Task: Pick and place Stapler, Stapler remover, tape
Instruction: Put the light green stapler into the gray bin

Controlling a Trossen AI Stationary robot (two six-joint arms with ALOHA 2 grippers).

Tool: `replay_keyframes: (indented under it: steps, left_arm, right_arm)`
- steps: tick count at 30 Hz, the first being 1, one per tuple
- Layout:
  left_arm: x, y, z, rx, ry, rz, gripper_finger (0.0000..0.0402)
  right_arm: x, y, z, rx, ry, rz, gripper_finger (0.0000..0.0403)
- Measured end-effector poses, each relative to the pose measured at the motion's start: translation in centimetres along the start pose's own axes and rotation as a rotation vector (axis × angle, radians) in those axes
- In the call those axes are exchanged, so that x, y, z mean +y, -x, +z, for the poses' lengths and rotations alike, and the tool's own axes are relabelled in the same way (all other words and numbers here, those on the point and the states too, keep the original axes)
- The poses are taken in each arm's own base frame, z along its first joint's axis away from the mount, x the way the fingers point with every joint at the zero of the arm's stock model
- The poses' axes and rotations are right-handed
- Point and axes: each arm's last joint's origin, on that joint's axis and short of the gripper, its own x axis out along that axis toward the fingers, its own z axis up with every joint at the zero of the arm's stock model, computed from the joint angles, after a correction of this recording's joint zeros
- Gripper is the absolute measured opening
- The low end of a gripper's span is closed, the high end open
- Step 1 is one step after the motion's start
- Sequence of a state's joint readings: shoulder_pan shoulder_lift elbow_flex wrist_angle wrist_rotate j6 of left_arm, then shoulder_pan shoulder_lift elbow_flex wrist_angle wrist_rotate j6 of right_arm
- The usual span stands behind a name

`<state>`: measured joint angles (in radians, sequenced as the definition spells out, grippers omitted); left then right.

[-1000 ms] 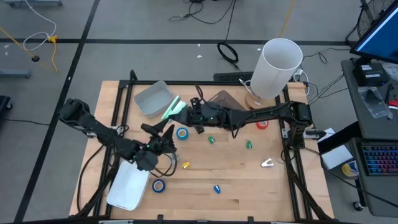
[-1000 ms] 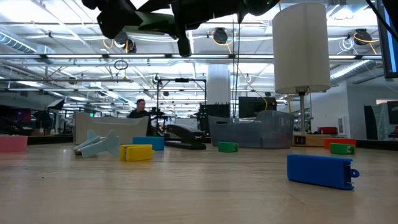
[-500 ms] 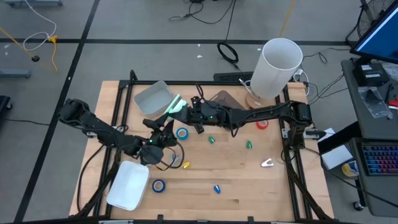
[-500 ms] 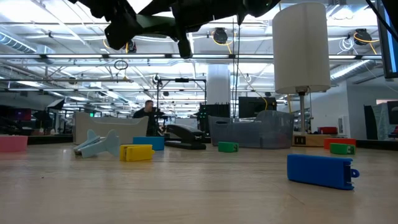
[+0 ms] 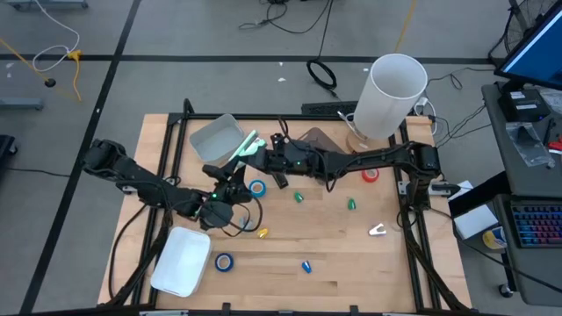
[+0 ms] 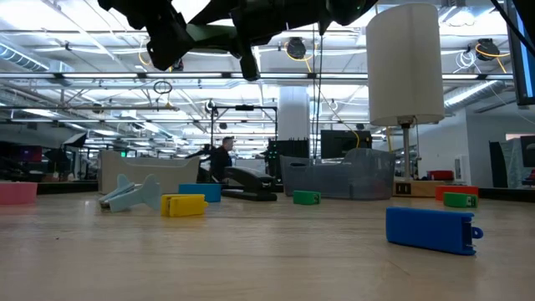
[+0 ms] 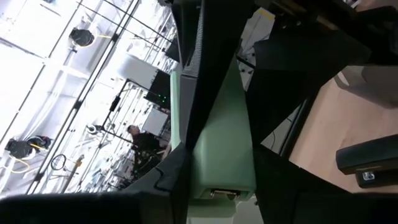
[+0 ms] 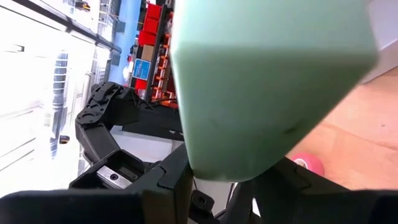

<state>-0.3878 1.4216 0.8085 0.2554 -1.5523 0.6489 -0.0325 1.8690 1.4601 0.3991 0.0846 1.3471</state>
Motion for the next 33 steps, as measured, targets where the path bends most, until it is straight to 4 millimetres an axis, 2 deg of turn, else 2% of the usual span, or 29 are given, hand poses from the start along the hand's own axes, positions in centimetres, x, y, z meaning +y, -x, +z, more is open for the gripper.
replay_keyframes:
  steps: [8,18,25,33]
  left_arm:
    - [0.0,0.5,0.0,-0.009,0.002,-0.001,0.0136]
    - [-0.3,0.7,-0.3,-0.014,-0.064,-0.004,0.0136]
    - [0.0,1.0,-0.3,-0.021,-0.084,-0.004,0.0136]
    - [0.7,0.4,-0.6,-0.001,-0.073,0.008,0.0136]
  right_arm:
    - [0.0,0.0,0.0,0.016,0.078,0.006,0.0176]
    - [0.0,0.0,0.1,0.034,0.099,0.011,0.0216]
    - [-0.3,-0.1,1.2,0.074,0.157,0.019,0.0228]
    - [-0.5,-0.1,2.2,0.161,0.155,0.044,0.0225]
